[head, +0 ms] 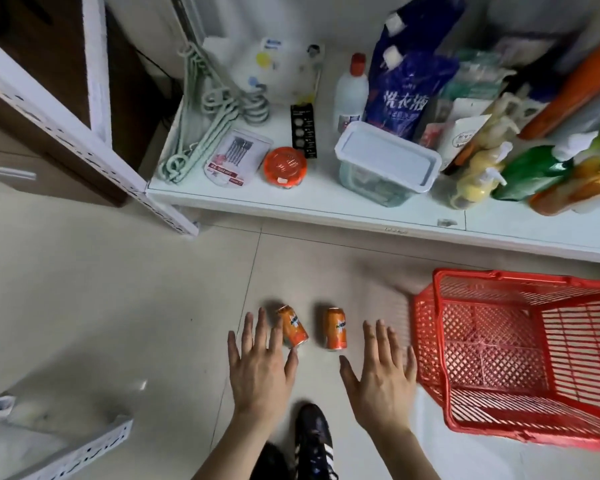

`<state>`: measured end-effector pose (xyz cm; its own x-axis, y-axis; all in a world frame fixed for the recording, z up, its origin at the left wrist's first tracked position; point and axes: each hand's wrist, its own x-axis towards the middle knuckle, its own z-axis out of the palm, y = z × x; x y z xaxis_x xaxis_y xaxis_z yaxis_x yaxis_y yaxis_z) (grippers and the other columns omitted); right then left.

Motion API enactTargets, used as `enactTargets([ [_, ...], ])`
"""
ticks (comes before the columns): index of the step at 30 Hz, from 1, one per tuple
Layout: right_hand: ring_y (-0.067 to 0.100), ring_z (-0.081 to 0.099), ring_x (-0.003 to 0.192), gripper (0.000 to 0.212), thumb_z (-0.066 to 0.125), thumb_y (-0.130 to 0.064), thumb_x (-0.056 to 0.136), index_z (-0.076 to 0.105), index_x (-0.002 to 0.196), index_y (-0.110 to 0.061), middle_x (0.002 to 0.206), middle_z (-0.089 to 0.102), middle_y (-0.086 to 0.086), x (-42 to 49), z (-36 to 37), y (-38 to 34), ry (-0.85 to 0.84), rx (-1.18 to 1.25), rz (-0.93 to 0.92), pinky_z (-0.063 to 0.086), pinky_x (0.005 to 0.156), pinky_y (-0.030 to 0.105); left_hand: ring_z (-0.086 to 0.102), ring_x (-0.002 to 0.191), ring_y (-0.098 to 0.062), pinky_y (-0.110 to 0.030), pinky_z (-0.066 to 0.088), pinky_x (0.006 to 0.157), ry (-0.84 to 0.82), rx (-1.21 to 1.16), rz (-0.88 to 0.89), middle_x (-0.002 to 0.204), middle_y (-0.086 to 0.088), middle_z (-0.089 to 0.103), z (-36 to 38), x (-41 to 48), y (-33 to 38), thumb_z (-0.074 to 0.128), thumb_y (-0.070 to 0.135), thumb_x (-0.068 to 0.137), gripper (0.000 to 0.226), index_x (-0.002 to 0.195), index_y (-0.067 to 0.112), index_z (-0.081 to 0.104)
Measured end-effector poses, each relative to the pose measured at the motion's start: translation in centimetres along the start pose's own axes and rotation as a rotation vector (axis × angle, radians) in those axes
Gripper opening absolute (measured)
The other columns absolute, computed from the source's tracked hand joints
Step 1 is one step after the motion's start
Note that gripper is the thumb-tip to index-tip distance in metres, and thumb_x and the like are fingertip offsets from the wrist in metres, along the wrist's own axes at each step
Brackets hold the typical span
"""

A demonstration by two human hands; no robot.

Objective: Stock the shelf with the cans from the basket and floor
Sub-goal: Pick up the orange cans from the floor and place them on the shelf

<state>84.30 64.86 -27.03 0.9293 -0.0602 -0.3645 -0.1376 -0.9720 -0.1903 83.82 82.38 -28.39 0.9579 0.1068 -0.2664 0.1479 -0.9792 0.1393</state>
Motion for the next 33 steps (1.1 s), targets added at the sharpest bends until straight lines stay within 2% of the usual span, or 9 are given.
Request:
enactTargets([
  [2, 0.031, 0.044, 0.137, 0.086, 0.008, -0.067, 0.092, 0.05, 0.142, -0.01, 0.147, 0.048, 0.012, 1.8, 3.6, 0.8, 0.003, 0.001, 0.0, 0.031, 0.111, 0.055, 0.044, 0.133, -0.033, -0.055, 0.035, 0.106, -0.004, -0.009, -0.022, 0.14, -0.013, 0.051, 3.9, 1.1, -0.3, 0.061, 0.045, 0.084, 0.057, 0.131, 0.015, 0.058],
  [6, 0.023, 0.017, 0.15, 0.074, 0.03, -0.062, 0.095, 0.022, 0.155, -0.019, 0.162, 0.021, 0.004, 5.0, 10.7, 2.7, -0.069, -0.038, -0.025, 0.006, 0.12, 0.046, 0.039, 0.136, -0.032, -0.053, 0.032, 0.109, -0.014, -0.038, -0.059, 0.144, -0.012, 0.048, 11.0, 3.3, -1.0, 0.057, 0.048, 0.086, 0.059, 0.135, 0.016, 0.053],
  [13, 0.022, 0.011, 0.151, 0.075, 0.028, -0.062, 0.096, 0.012, 0.156, -0.021, 0.164, 0.014, 0.003, 10.0, 20.0, 4.6, -0.094, -0.019, 0.004, 0.006, 0.12, 0.043, 0.034, 0.14, -0.032, -0.052, 0.029, 0.111, 0.002, -0.089, -0.116, 0.148, -0.011, 0.041, 20.6, 7.3, -2.4, 0.055, 0.049, 0.088, 0.061, 0.139, 0.016, 0.049],
  [17, 0.02, 0.02, 0.149, 0.074, 0.036, -0.062, 0.094, 0.021, 0.155, -0.021, 0.161, 0.025, 0.001, 12.2, 23.8, 5.2, -0.067, 0.054, 0.06, 0.015, 0.117, 0.04, 0.034, 0.139, -0.03, -0.048, 0.031, 0.11, 0.002, -0.179, -0.171, 0.148, -0.009, 0.042, 24.4, 9.2, -3.0, 0.056, 0.047, 0.088, 0.064, 0.142, 0.016, 0.042],
  [20, 0.021, 0.03, 0.144, 0.073, 0.043, -0.059, 0.093, 0.026, 0.152, -0.02, 0.156, 0.035, 0.001, 13.5, 25.8, 5.5, -0.093, 0.154, 0.128, 0.025, 0.114, 0.04, 0.036, 0.137, -0.026, -0.038, 0.035, 0.108, -0.005, -0.288, -0.231, 0.148, -0.006, 0.042, 26.5, 10.1, -3.1, 0.054, 0.047, 0.09, 0.066, 0.145, 0.016, 0.036],
  [23, 0.028, 0.047, 0.127, 0.066, 0.052, -0.053, 0.092, 0.034, 0.146, -0.02, 0.141, 0.05, 0.005, 14.8, 27.2, 5.8, -0.144, 0.332, 0.22, 0.04, 0.101, 0.04, 0.039, 0.135, -0.022, -0.035, 0.042, 0.099, 0.0, -0.445, -0.352, 0.153, -0.003, 0.034, 27.9, 10.6, -2.9, 0.055, 0.05, 0.089, 0.07, 0.148, 0.021, 0.03],
  [25, 0.031, 0.054, 0.117, 0.06, 0.059, -0.044, 0.091, 0.041, 0.142, -0.018, 0.13, 0.057, 0.009, 15.5, 27.9, 6.1, -0.157, 0.466, 0.257, 0.045, 0.094, 0.04, 0.039, 0.135, -0.023, -0.036, 0.043, 0.098, 0.008, -0.56, -0.395, 0.154, -0.004, 0.031, 28.7, 10.8, -2.9, 0.059, 0.047, 0.087, 0.074, 0.149, 0.021, 0.027],
  [29, 0.025, 0.06, 0.096, 0.049, 0.072, -0.035, 0.084, 0.054, 0.126, -0.015, 0.105, 0.063, 0.003, 16.6, 28.9, 6.7, -0.152, 0.641, 0.304, 0.051, 0.083, 0.035, 0.041, 0.132, -0.022, -0.035, 0.04, 0.099, 0.017, -0.783, -0.47, 0.147, -0.004, 0.038, 30.1, 11.7, -3.3, 0.067, 0.041, 0.084, 0.082, 0.15, 0.025, 0.02],
  [33, 0.013, 0.06, 0.08, 0.046, 0.081, -0.044, 0.072, 0.057, 0.106, -0.026, 0.087, 0.063, -0.01, 17.5, 29.5, 6.6, -0.154, 0.647, 0.308, 0.045, 0.067, 0.025, 0.043, 0.131, -0.02, -0.035, 0.038, 0.104, 0.027, -0.91, -0.543, 0.144, 0.0, 0.043, 31.0, 12.5, -3.3, 0.076, 0.04, 0.076, 0.088, 0.148, 0.031, 0.025],
])
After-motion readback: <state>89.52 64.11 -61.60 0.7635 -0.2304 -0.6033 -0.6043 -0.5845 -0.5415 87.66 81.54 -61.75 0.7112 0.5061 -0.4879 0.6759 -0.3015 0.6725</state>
